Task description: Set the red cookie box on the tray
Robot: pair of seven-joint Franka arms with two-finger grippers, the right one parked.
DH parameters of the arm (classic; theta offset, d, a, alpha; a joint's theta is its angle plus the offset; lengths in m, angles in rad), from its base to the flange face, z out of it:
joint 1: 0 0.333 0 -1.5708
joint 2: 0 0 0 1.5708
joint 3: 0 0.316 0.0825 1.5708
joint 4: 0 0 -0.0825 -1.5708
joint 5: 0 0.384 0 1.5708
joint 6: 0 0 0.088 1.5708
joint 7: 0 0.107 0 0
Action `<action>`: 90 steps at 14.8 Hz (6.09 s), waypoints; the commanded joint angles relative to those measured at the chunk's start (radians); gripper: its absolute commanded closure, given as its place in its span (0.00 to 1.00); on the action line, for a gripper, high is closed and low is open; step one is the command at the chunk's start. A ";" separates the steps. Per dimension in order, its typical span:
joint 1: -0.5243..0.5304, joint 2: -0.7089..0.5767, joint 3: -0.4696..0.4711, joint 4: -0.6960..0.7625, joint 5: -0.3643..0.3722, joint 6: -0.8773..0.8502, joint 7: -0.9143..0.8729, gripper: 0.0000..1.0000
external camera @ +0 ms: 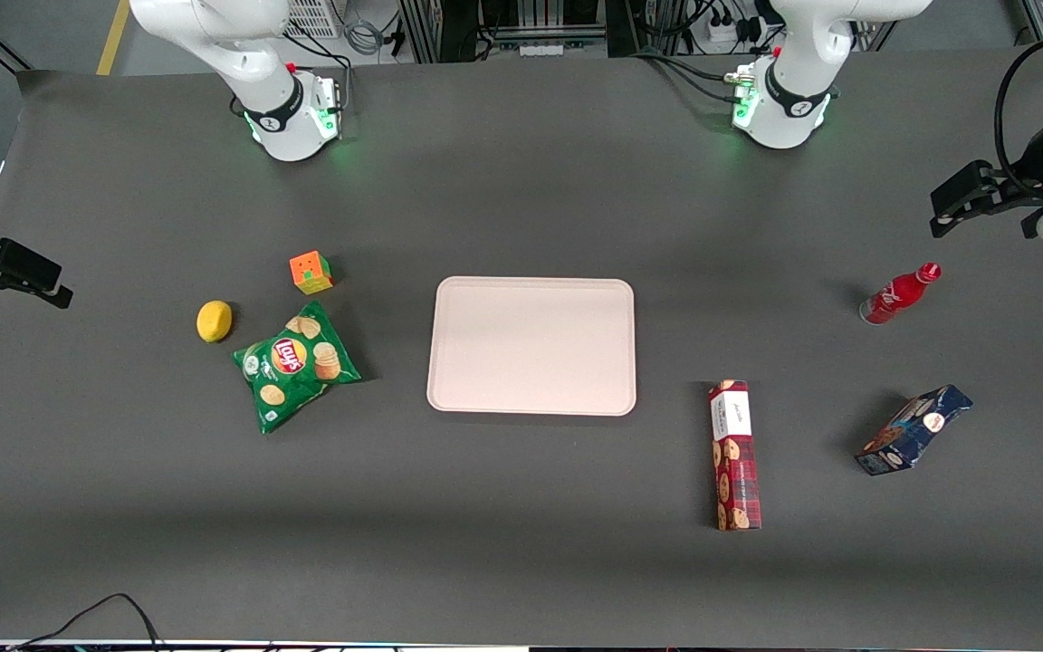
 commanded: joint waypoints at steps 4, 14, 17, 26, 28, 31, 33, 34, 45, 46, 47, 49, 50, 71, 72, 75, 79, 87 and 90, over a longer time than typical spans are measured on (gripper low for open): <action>0.004 -0.011 -0.004 -0.010 -0.006 0.008 -0.004 0.00; -0.027 0.130 -0.064 -0.010 -0.015 0.163 -0.148 0.00; -0.047 0.231 -0.067 -0.004 -0.015 0.231 -0.165 0.00; -0.084 0.529 -0.064 -0.001 -0.023 0.510 -0.182 0.00; -0.096 0.576 -0.064 -0.001 -0.023 0.557 -0.229 0.00; -0.105 0.629 -0.064 -0.001 -0.024 0.628 -0.257 0.00; -0.107 0.655 -0.062 -0.001 -0.041 0.659 -0.259 0.00; -0.107 0.667 -0.062 -0.001 -0.049 0.668 -0.257 0.00; -0.136 0.814 -0.056 0.068 -0.078 0.789 -0.251 0.00; -0.136 0.828 -0.055 0.091 -0.073 0.788 -0.245 0.00; -0.136 0.837 -0.053 0.100 -0.069 0.788 -0.243 0.02; -0.141 0.840 -0.036 0.102 -0.066 0.780 -0.240 0.11; -0.145 0.840 -0.035 0.107 -0.066 0.768 -0.240 0.19; -0.225 0.615 0.000 0.320 -0.059 0.331 -0.249 0.94; -0.236 0.606 -0.009 0.334 -0.061 0.296 -0.303 0.94; -0.259 0.587 -0.088 0.334 -0.053 0.269 -0.517 0.94; -0.291 0.598 -0.215 0.276 0.089 0.297 -0.718 0.91; -0.291 0.590 -0.320 -0.068 0.191 0.591 -0.815 0.91; -0.293 0.584 -0.323 -0.187 0.191 0.734 -0.848 0.90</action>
